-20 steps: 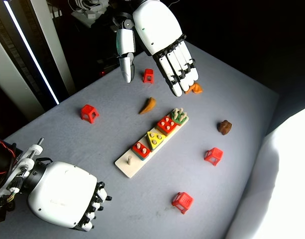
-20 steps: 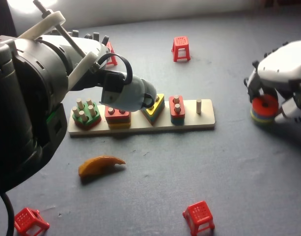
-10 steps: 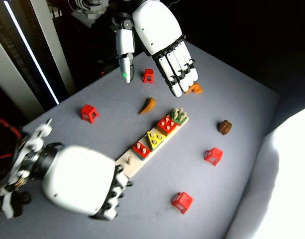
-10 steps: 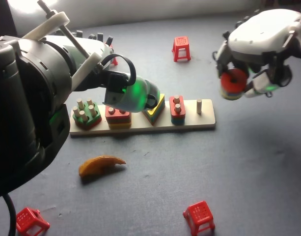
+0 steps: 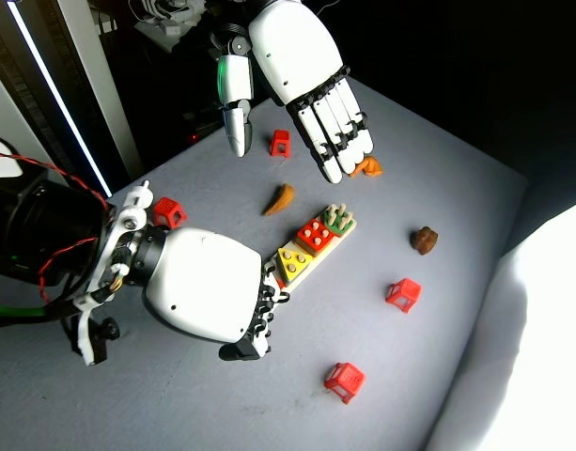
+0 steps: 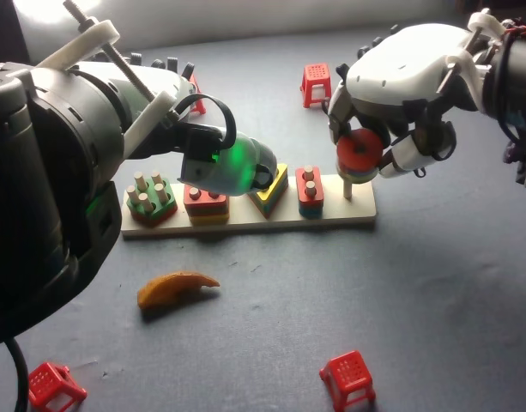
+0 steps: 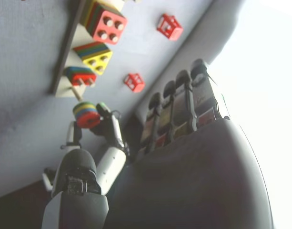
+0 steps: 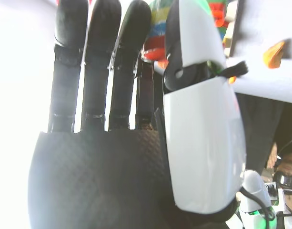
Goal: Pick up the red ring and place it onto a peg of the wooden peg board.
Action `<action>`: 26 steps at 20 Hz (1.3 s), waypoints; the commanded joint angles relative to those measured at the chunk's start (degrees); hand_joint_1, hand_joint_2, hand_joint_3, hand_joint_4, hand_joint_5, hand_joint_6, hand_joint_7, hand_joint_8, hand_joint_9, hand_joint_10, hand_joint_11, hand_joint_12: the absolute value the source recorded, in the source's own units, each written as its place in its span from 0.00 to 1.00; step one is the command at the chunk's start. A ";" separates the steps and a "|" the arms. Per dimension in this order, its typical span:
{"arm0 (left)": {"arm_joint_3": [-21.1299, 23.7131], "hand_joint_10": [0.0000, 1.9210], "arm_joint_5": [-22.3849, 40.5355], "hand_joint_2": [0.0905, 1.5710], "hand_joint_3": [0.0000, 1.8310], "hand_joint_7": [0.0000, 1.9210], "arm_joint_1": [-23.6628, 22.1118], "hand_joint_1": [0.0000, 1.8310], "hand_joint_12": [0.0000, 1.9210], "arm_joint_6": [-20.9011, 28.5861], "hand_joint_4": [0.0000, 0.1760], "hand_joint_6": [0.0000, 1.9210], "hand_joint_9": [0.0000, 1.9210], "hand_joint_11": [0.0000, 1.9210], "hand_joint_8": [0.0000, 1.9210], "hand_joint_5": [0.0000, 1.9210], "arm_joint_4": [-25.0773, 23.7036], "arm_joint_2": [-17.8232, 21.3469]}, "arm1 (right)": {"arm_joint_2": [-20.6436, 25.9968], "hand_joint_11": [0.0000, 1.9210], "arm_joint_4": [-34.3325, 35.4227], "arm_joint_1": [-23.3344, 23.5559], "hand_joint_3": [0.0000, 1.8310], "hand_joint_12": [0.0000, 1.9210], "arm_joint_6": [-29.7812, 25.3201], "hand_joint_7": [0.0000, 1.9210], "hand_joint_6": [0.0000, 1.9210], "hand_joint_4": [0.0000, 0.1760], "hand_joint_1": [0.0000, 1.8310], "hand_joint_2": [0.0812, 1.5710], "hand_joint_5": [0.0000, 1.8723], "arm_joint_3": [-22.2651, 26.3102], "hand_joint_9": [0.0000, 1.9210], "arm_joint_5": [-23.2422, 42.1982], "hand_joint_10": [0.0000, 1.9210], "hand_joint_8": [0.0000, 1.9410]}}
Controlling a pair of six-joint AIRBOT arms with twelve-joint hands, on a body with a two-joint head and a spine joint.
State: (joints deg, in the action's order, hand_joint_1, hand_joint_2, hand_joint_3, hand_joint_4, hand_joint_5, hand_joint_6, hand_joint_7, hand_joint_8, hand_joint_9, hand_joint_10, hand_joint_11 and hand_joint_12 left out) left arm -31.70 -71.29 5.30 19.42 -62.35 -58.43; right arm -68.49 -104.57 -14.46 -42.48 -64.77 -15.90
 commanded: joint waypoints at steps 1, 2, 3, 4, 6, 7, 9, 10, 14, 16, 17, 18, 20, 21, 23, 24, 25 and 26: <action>-0.06 0.00 0.03 0.74 0.00 0.00 -0.37 0.00 0.00 -0.08 0.00 0.00 0.00 0.00 0.00 0.00 -5.37 -0.12 | 0.13 0.45 -1.31 0.47 0.00 0.63 0.39 0.57 0.53 0.00 0.76 0.67 0.50 0.06 0.51 -2.49 0.56 0.41; -0.07 0.00 0.03 0.74 0.00 0.00 -0.36 0.00 0.00 -0.08 0.00 0.00 0.00 0.00 0.00 0.00 -5.37 -0.14 | -0.04 0.45 -1.31 0.31 0.00 0.63 0.52 0.57 0.53 0.00 0.76 0.67 0.50 0.04 0.51 -2.57 0.56 0.42; -0.07 0.00 0.03 0.75 0.00 0.00 -0.35 0.00 0.00 -0.08 0.00 0.00 0.00 0.00 0.00 0.00 -5.37 -0.15 | -0.22 0.45 -1.31 0.13 0.00 0.64 0.61 0.55 0.54 0.00 0.75 0.68 0.49 0.01 0.51 -2.69 0.57 0.44; -0.07 0.00 0.03 0.75 0.00 0.00 -0.35 0.00 0.00 -0.08 0.00 0.00 0.00 0.00 0.00 0.00 -5.37 -0.16 | -0.40 0.44 -1.31 -0.04 0.00 0.64 0.77 0.55 0.56 0.00 0.75 0.68 0.49 -0.01 0.50 -2.84 0.57 0.43; -0.07 0.00 0.03 0.75 0.00 0.00 -0.35 0.00 0.00 -0.08 0.00 0.00 0.00 0.00 0.00 0.00 -5.37 -0.16 | -0.85 0.44 -1.31 -0.38 0.00 0.64 0.95 0.54 0.58 0.00 0.75 0.69 0.47 -0.25 0.49 -3.00 0.58 0.45; -0.07 0.00 0.03 0.75 0.00 0.00 -0.35 0.00 0.00 -0.08 0.00 0.00 0.00 0.00 0.00 0.00 -5.37 -0.16 | -1.11 0.44 -1.31 -0.50 0.00 0.64 1.00 0.54 0.58 0.00 0.75 0.69 0.47 -0.49 0.49 -3.20 0.58 0.45; -0.07 0.00 0.03 0.75 0.00 0.00 -0.35 0.00 0.00 -0.08 0.00 0.00 0.00 0.00 0.00 0.00 -5.37 -0.16 | -1.53 0.44 -1.31 -0.65 0.00 0.66 1.11 0.54 0.59 0.00 0.75 0.69 0.47 -0.97 0.49 -3.24 0.58 0.47; -0.07 0.00 0.03 0.75 0.00 0.00 -0.35 0.00 0.00 -0.08 0.00 0.00 0.00 0.00 0.00 0.00 -5.37 -0.16 | -1.63 0.43 -1.31 -0.67 0.00 0.65 1.14 0.53 0.59 0.00 0.75 0.69 0.47 -1.06 0.49 -3.24 0.58 0.46; -0.08 0.00 0.03 0.75 0.00 0.00 -0.35 0.00 0.00 -0.09 0.00 0.00 0.00 0.00 0.00 0.00 -5.37 -0.17 | -2.13 0.44 -1.31 -0.82 0.00 0.65 1.34 0.55 0.57 0.00 0.75 0.68 0.48 -1.27 0.50 -3.25 0.57 0.44; -0.07 0.00 0.03 0.75 0.00 0.00 -0.35 0.00 0.00 -0.09 0.00 0.00 0.00 0.00 0.00 0.00 -5.37 -0.18 | -2.31 0.43 -1.32 -0.89 0.00 0.65 1.70 0.54 0.57 0.00 0.75 0.69 0.48 -1.39 0.49 -3.46 0.58 0.45; -0.07 0.00 0.03 0.75 0.00 0.00 -0.35 0.00 0.00 -0.09 0.00 0.00 0.00 0.00 0.00 0.00 -5.37 -0.22 | -2.33 0.43 -1.32 -0.87 0.00 0.65 1.74 0.54 0.58 0.00 0.75 0.69 0.48 -1.44 0.49 -3.53 0.58 0.45; -0.07 0.00 0.07 0.74 0.00 0.00 -0.35 0.00 0.00 -0.09 0.00 0.00 0.00 0.00 0.00 0.01 -5.37 -0.22 | -2.33 0.43 -1.32 -0.86 0.00 0.65 1.84 0.54 0.57 0.00 0.75 0.69 0.48 -1.50 0.49 -3.68 0.58 0.45; -0.09 0.00 0.07 0.75 0.00 0.00 -0.35 0.00 0.00 -0.09 0.00 0.00 0.00 0.00 0.00 0.00 -5.37 -0.22 | -2.30 0.43 -1.32 -0.87 0.00 0.66 1.90 0.56 0.54 0.00 0.75 0.68 0.49 -1.63 0.50 -3.79 0.58 0.44; -0.09 0.00 0.07 0.75 0.00 0.00 -0.35 0.00 0.00 -0.09 0.00 0.00 0.00 0.00 0.00 0.00 -5.37 -0.22 | -2.29 0.43 -1.32 -0.95 0.00 0.66 1.88 0.55 0.53 0.00 0.75 0.68 0.49 -1.68 0.51 -3.92 0.58 0.44; -0.09 0.00 0.07 0.76 0.00 0.00 -0.35 0.00 0.00 -0.09 0.00 0.00 0.00 0.00 0.00 0.00 -5.37 -0.22 | -2.29 0.43 -1.31 -1.43 0.00 0.65 1.87 0.53 0.54 0.00 0.75 0.69 0.48 -1.71 0.50 -4.03 0.59 0.48; -0.09 0.00 0.07 0.76 0.00 0.00 -0.35 0.00 0.00 -0.09 0.00 0.00 0.00 0.00 0.00 0.01 -5.37 -0.22 | -2.30 0.41 -1.31 -1.69 0.00 0.66 1.87 0.50 0.58 0.00 0.75 0.70 0.45 -1.73 0.48 -4.03 0.63 0.51; -0.09 0.00 0.07 0.75 0.00 0.00 -0.35 0.00 0.00 -0.09 0.00 0.00 0.00 0.00 0.00 0.01 -5.37 -0.24 | -2.33 0.39 -1.33 -2.24 0.00 0.68 1.88 0.47 0.61 0.00 0.74 0.72 0.42 -1.84 0.47 -3.99 0.66 0.55; -0.08 0.00 0.10 0.75 0.00 0.00 -0.35 0.00 0.00 -0.09 0.00 0.01 0.00 0.00 0.00 0.01 -5.37 -0.26 | -2.39 0.33 -1.47 -2.60 0.00 0.70 1.89 0.42 0.64 0.00 0.63 0.74 0.43 -1.96 0.40 -3.93 0.48 0.38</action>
State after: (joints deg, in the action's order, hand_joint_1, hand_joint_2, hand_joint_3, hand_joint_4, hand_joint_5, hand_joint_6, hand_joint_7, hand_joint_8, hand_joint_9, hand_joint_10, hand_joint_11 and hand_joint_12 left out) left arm -31.70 -71.18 5.30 19.42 -62.35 -58.43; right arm -71.20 -104.47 -17.52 -41.01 -66.57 -17.63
